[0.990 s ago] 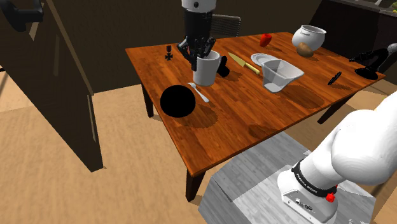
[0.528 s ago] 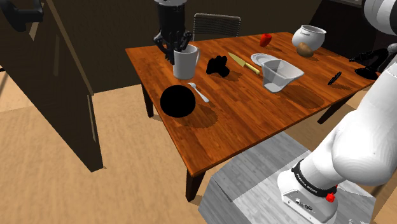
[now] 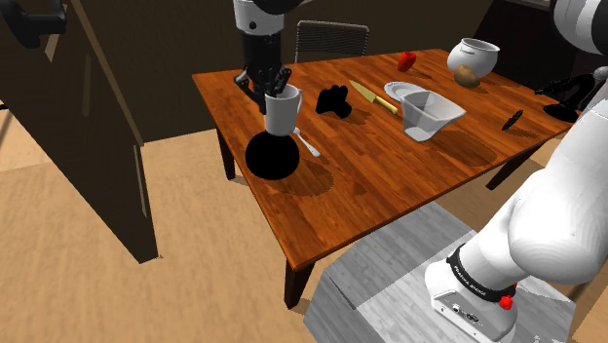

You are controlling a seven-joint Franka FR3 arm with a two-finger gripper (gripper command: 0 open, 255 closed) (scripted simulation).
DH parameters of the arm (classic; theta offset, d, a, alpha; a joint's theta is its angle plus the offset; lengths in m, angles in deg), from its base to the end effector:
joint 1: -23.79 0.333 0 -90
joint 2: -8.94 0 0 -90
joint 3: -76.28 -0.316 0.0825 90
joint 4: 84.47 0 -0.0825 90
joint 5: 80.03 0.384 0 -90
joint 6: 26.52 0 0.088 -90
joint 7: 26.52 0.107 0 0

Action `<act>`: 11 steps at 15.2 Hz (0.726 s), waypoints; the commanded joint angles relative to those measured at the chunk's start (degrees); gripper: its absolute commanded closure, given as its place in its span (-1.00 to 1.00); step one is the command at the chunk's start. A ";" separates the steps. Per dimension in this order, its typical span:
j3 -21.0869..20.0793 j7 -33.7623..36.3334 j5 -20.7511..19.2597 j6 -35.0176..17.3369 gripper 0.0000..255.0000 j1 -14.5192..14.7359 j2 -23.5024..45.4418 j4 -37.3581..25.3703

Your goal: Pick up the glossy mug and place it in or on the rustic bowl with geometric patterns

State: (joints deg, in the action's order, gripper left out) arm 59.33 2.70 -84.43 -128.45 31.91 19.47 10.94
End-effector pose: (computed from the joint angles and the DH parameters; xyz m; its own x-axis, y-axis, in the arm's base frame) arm 0.5600 0.2420 0.4940 0.9973 -0.0582 -0.0438 -0.0561 -0.9973 0.0482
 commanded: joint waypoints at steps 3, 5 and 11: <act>0.03 0.22 -0.17 -2.96 1.00 0.00 0.37 2.56; 0.06 0.31 -0.27 -4.42 1.00 0.00 0.62 3.79; 0.11 0.46 -0.44 -6.29 1.00 0.00 1.02 5.29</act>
State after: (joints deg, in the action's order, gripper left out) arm 59.44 3.16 -84.86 -134.67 31.92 20.49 16.19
